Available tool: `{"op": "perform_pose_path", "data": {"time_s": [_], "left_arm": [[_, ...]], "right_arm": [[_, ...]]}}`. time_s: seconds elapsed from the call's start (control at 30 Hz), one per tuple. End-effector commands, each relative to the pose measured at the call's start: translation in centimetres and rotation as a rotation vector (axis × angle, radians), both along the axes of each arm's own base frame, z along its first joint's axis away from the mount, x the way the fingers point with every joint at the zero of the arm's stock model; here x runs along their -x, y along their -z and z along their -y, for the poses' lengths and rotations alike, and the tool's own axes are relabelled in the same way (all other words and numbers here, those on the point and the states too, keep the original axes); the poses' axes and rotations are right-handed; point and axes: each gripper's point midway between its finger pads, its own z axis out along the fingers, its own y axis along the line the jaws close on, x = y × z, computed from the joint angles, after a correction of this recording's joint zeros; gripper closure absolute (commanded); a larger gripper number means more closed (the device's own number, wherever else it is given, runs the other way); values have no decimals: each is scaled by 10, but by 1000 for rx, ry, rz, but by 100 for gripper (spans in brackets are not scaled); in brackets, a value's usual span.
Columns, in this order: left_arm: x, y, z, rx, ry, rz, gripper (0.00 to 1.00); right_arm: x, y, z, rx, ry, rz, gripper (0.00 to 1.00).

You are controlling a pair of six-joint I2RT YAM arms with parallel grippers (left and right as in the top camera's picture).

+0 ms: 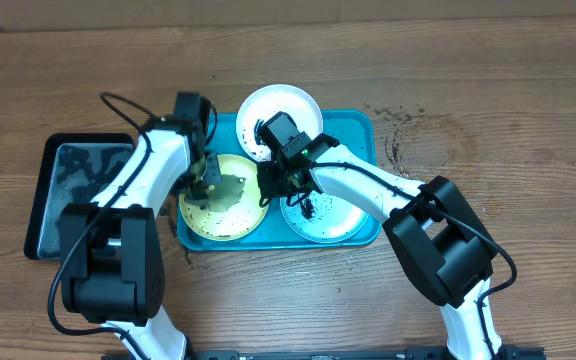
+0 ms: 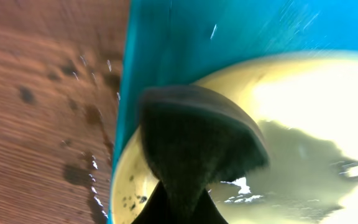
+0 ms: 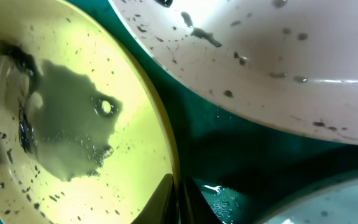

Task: Clean dirty plates on tray and stack at the side
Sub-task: 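Scrub the yellow plate with the sponge in the left gripper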

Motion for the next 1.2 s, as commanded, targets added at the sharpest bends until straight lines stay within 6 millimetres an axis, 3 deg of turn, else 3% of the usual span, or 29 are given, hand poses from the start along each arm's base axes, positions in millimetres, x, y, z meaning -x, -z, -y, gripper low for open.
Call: {"op": "perform_pose_path", "data": {"time_s": [0.0,0.1,0.17,0.43,0.6,0.93,1.03,1.17], "left_arm": [[-21,-22,23,135,0,47,96],[-16,-23,58,339,61,18,96],[-8,-20,68,396,69,-9,96],[31,26,63,383,51,-99,96],[45,47,25,175,-39,-111,96],[42,29,-53,-286,-154,-48,96],[32,21,-58,-322,-156,-13,96],[15,7,-46,-251,-160,21,96]], "right_arm": [[-12,-10,-2,-13,10,33,94],[-12,-10,-2,-13,9,32,94],[-12,-10,-2,-13,9,32,94],[-12,-10,-2,-13,9,32,95],[-12,-10,-2,-13,9,32,96],[-15,-11,-2,-11,6,51,96],[-17,-10,0,1,10,61,96],[-17,-10,0,4,8,65,96]]}}
